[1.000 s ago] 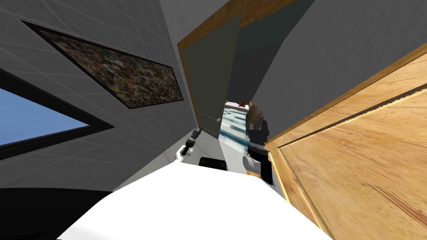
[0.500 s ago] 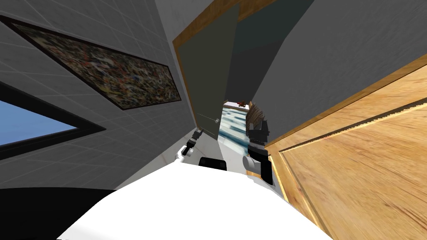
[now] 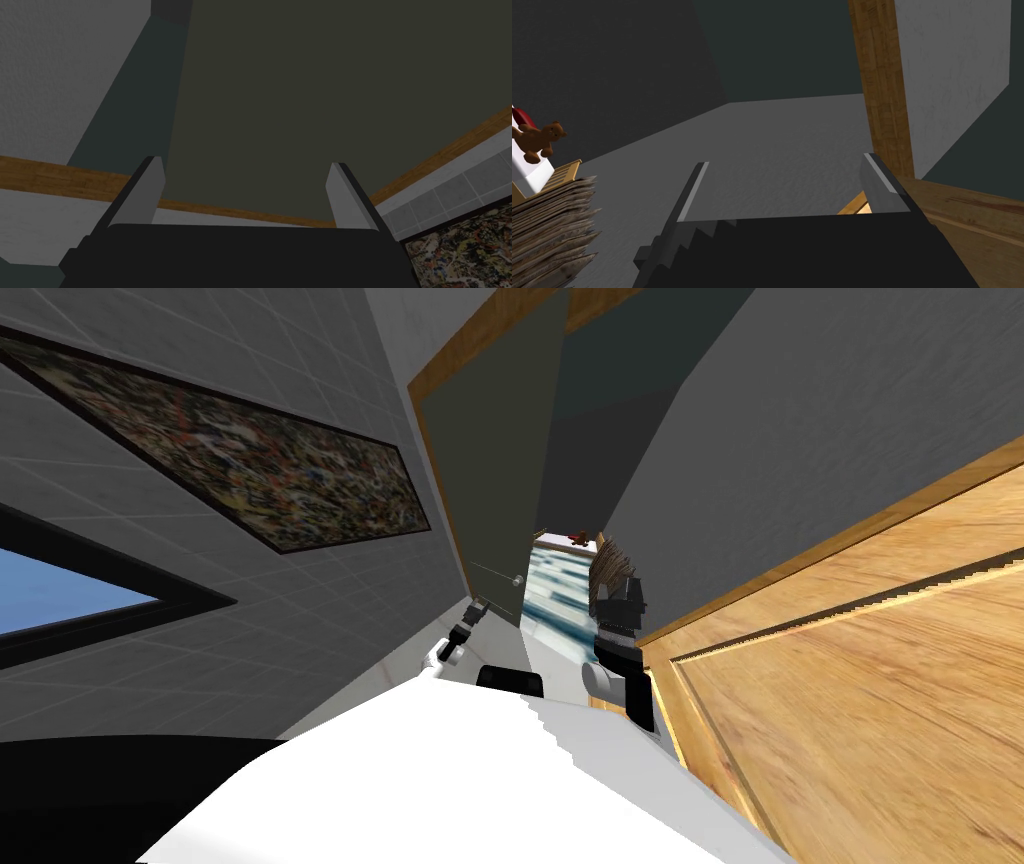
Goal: Pull the door open
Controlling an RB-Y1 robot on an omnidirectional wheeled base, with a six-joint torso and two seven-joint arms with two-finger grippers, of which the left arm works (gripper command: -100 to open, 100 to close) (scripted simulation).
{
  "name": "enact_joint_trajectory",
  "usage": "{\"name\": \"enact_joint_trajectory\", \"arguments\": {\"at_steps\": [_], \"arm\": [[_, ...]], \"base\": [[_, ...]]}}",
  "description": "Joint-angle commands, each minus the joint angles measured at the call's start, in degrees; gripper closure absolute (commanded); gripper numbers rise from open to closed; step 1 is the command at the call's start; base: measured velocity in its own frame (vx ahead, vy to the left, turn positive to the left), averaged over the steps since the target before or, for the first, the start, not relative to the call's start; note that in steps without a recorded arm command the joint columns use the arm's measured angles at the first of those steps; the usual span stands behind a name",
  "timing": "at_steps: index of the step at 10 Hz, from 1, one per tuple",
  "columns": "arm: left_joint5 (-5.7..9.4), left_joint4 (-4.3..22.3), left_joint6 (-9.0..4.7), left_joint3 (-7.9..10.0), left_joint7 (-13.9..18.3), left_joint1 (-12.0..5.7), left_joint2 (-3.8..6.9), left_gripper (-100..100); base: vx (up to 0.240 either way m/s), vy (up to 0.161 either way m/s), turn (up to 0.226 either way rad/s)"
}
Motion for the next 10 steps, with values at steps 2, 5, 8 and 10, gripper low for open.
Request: {"name": "enact_joint_trajectory", "arguments": {"at_steps": [2,5,8,10], "arm": [[-1.19,3.1,-0.61,-0.17,-2.3,-0.89,0.19,-100],[-2.47,6.8,-1.36,-0.3,-4.8,-2.1,0.41,-100],[-3.63,10.2,-2.05,-0.42,-7.0,-3.19,0.61,-100],[-4.73,13.4,-2.7,-0.54,-9.1,-4.23,0.79,-100]], "base": [[0.099,-0.063,0.007],[0.094,-0.059,0.006],[0.096,-0.054,0.006],[0.11,-0.052,0.007]]}}
